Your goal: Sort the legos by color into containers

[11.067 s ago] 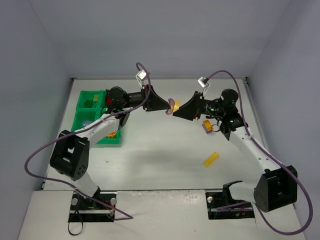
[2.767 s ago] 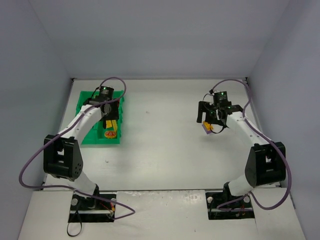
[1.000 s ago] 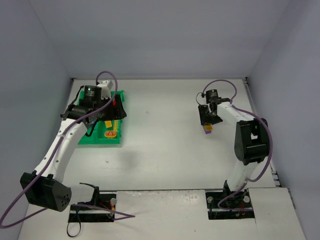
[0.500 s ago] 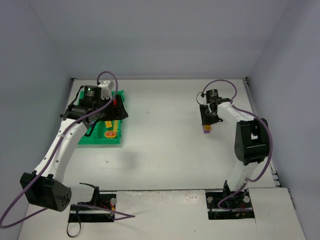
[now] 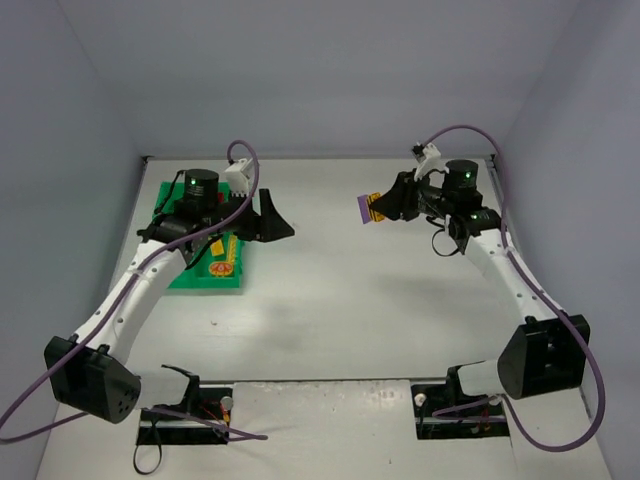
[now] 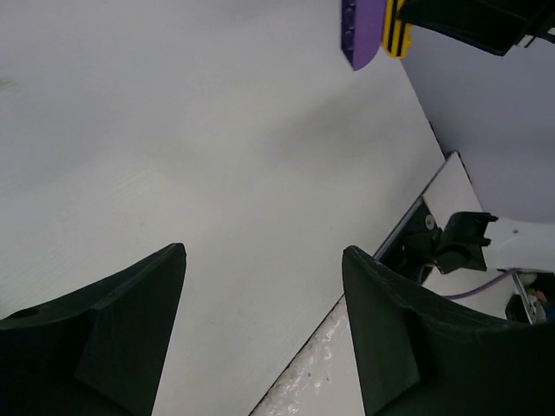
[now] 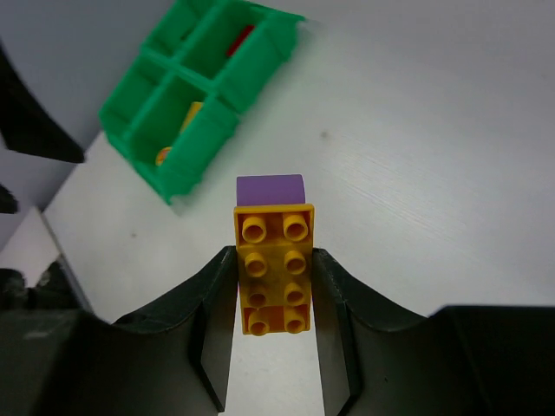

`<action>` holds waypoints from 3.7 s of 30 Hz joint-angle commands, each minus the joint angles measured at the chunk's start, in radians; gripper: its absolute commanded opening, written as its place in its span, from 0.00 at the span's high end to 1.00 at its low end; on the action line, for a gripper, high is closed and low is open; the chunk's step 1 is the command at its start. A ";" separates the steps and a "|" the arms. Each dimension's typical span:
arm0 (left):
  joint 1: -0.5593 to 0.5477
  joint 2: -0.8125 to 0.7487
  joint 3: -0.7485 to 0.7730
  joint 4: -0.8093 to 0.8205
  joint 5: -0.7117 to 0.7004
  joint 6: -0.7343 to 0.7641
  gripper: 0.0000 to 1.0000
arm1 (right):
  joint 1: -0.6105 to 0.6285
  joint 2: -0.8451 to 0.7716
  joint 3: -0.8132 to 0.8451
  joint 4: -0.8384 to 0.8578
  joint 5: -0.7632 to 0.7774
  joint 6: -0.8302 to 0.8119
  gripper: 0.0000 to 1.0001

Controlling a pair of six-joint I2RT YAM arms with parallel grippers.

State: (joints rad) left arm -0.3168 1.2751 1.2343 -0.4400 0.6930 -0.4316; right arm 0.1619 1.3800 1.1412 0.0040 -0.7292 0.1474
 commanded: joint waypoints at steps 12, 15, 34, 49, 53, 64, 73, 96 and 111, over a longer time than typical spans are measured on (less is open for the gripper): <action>-0.196 0.113 0.151 0.362 0.165 -0.081 0.26 | 0.027 -0.119 -0.224 0.835 -0.466 0.540 1.00; -0.199 0.145 0.165 0.398 0.187 -0.104 0.25 | 0.031 -0.127 -0.228 0.866 -0.480 0.558 1.00; -0.237 0.191 0.136 0.739 0.349 -0.269 0.39 | 0.048 -0.093 -0.258 1.125 -0.509 0.747 1.00; -0.228 0.173 0.099 0.785 0.415 -0.303 1.00 | 0.039 -0.117 -0.278 1.108 -0.510 0.729 1.00; -0.170 0.135 0.051 0.784 0.467 -0.306 1.00 | 0.019 -0.121 -0.278 1.064 -0.526 0.695 1.00; 0.271 -0.108 -0.171 0.464 0.324 -0.173 1.00 | 0.005 -0.041 -0.154 0.784 -0.541 0.469 1.00; 0.412 -0.092 0.019 -0.177 -0.674 0.050 1.00 | 0.097 0.066 -0.017 0.458 -0.420 0.242 1.00; 0.570 0.161 -0.032 -0.009 -0.708 -0.038 0.36 | 0.376 0.298 0.211 0.280 -0.156 0.075 1.00; 0.415 -0.308 0.005 -0.379 -0.629 -0.047 0.29 | 0.609 0.792 0.793 0.275 0.034 0.121 1.00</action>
State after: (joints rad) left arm 0.1154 1.0508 1.2030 -0.6937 0.0525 -0.5011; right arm 0.7414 2.1372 1.8259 0.2256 -0.7509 0.2462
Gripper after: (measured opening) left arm 0.709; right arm 0.323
